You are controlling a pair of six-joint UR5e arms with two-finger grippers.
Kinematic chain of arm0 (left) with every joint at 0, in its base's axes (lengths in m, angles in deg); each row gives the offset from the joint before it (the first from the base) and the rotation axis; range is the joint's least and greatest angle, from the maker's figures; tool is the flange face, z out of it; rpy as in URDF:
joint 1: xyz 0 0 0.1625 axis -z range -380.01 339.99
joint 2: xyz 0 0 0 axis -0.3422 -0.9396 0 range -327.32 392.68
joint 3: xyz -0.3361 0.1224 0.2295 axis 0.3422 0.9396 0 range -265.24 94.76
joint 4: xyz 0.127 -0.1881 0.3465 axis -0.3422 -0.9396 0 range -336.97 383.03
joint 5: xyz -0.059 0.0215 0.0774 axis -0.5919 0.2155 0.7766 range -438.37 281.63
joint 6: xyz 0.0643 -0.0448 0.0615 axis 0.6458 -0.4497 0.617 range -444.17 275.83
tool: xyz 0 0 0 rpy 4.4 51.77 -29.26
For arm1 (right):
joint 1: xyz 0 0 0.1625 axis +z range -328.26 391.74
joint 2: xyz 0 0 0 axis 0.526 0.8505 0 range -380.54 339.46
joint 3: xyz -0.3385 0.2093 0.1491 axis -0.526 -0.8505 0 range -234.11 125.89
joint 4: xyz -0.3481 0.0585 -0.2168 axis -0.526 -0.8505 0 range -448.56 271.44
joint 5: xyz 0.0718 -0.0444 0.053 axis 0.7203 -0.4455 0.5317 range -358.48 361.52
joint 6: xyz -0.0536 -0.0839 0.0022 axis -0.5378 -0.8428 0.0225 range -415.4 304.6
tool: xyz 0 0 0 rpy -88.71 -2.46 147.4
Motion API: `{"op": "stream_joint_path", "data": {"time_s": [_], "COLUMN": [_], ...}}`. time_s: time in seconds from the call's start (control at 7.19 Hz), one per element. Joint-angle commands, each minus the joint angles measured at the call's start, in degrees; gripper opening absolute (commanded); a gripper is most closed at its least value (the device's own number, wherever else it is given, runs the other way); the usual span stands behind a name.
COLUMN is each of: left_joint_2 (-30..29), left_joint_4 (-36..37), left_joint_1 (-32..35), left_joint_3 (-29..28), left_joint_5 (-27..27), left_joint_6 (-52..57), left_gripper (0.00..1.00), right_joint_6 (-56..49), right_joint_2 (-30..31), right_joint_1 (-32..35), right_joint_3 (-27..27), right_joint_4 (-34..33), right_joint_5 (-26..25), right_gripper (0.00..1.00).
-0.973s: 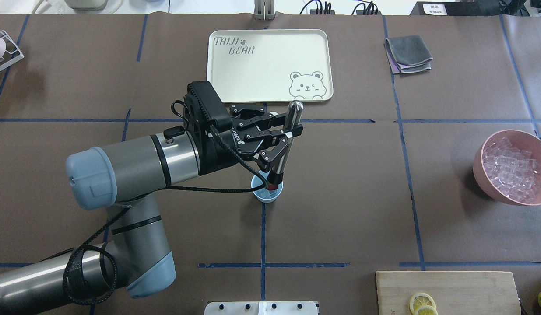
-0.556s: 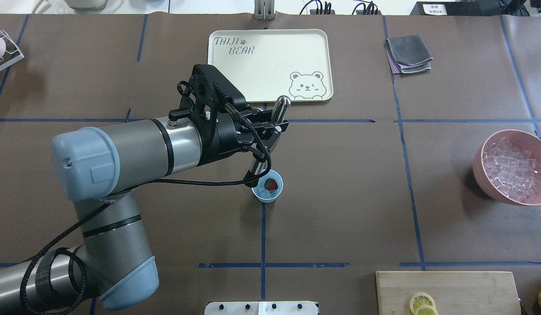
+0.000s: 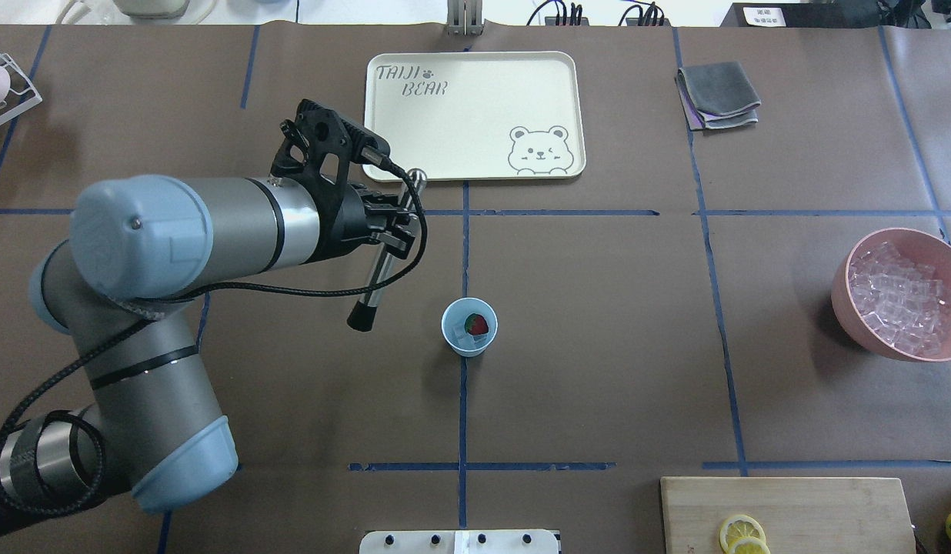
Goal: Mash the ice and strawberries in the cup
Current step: 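Lift the muddler out of the cup with the left gripper, then carry the muddler back with the left gripper and set it down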
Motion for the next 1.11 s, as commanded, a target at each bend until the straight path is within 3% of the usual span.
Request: {"op": "stream_joint_path", "data": {"time_s": [0.0,0.42,0.7,0.97], "left_joint_2": [4.6,9.0,16.7,23.1], "left_joint_4": [11.8,25.1,24.8,20.4], "left_joint_1": [7.8,16.4,22.3,23.7], "left_joint_3": [1.2,1.1,0.3,-1.4], "left_joint_5": [-7.0,-14.5,-18.9,-20.1], "left_joint_6": [0.1,1.1,0.8,1.9], "left_gripper": [0.00,0.00,0.00,0.00], "right_joint_6": [0.0,0.0,0.1,0.1], "right_joint_2": [0.0,0.1,0.1,0.1], "right_joint_1": [0.0,0.0,0.0,0.0], "right_joint_3": [0.0,0.0,0.1,0.0], "right_joint_4": [0.0,0.0,0.0,0.0], "right_joint_5": [0.0,0.1,0.1,0.1], "right_gripper": [0.99,0.99,0.99,0.99]}}
